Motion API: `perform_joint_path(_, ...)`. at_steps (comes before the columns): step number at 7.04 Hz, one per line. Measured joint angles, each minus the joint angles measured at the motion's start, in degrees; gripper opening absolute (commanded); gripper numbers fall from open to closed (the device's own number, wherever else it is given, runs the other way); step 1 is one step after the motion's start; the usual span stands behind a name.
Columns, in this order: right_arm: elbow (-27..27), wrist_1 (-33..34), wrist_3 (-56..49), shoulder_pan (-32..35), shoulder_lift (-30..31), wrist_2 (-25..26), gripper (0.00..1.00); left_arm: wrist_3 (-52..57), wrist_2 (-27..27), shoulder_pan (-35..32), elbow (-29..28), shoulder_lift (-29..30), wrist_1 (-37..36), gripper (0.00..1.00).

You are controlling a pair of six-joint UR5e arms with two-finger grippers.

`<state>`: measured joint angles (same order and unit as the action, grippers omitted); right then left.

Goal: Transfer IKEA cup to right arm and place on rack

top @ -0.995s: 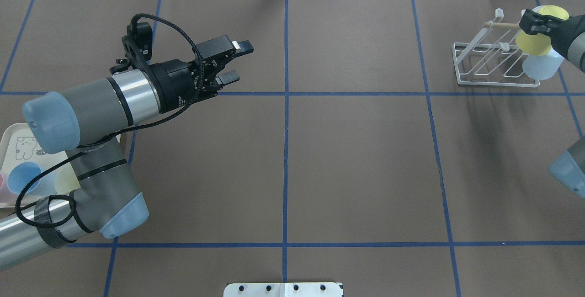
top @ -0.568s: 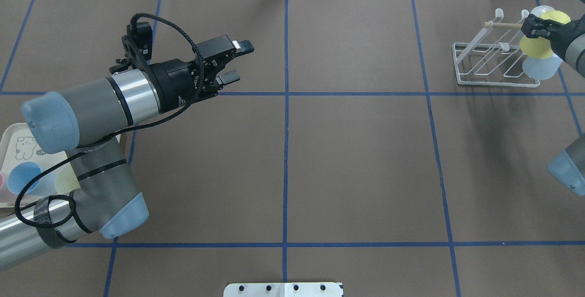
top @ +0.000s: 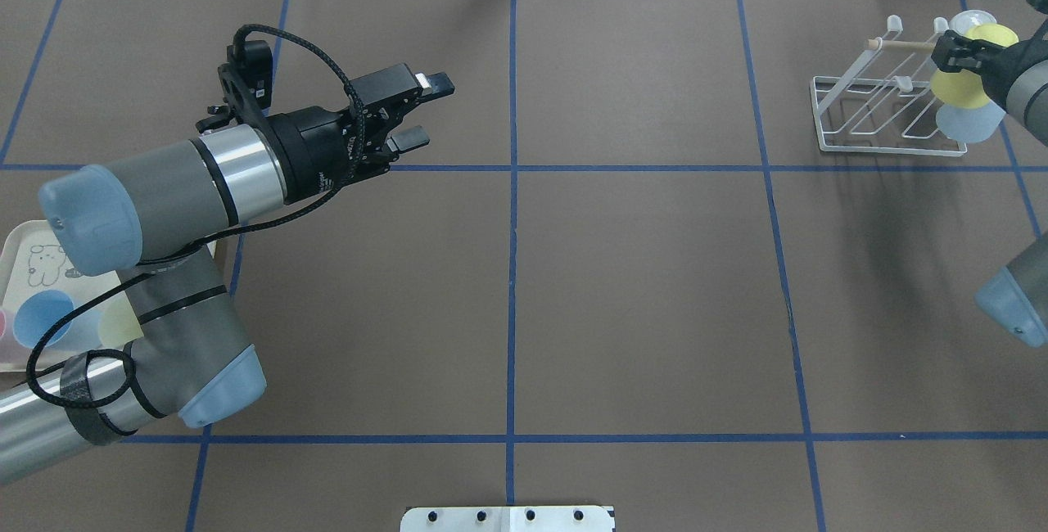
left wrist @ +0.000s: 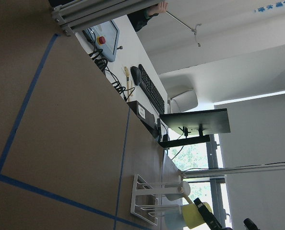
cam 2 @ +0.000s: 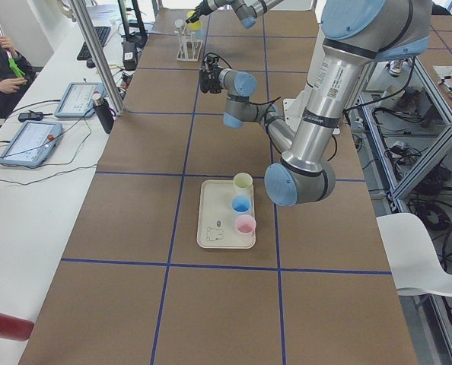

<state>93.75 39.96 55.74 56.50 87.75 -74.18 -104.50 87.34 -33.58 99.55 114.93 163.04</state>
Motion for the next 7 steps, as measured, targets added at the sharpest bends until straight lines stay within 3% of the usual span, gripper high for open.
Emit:
perform_joint_path(4, -2.4, -0.5, 0.3, -0.3, -1.9, -0.2, 0.0, -0.1, -0.1, 0.0, 0.0, -0.2, 0.0, 0.99)
perform_joint_path(5, -2.4, -0.5, 0.4, -0.3, -1.8, -0.2, 0.22, -0.1, -0.2, 0.0, 0.0, -0.4, 0.0, 0.99)
perform_joint_path(6, -2.5, -0.5, 0.6, -0.4, -1.6, -0.2, 0.99, -0.1, -0.2, 0.0, 0.0, -0.6, 0.0, 0.99)
perform_joint_path(7, -2.8, -0.5, 0.6, -0.4, -1.5, -0.2, 1.0, -0.1, -0.2, 0.0, 0.0, -0.6, 0.0, 0.99)
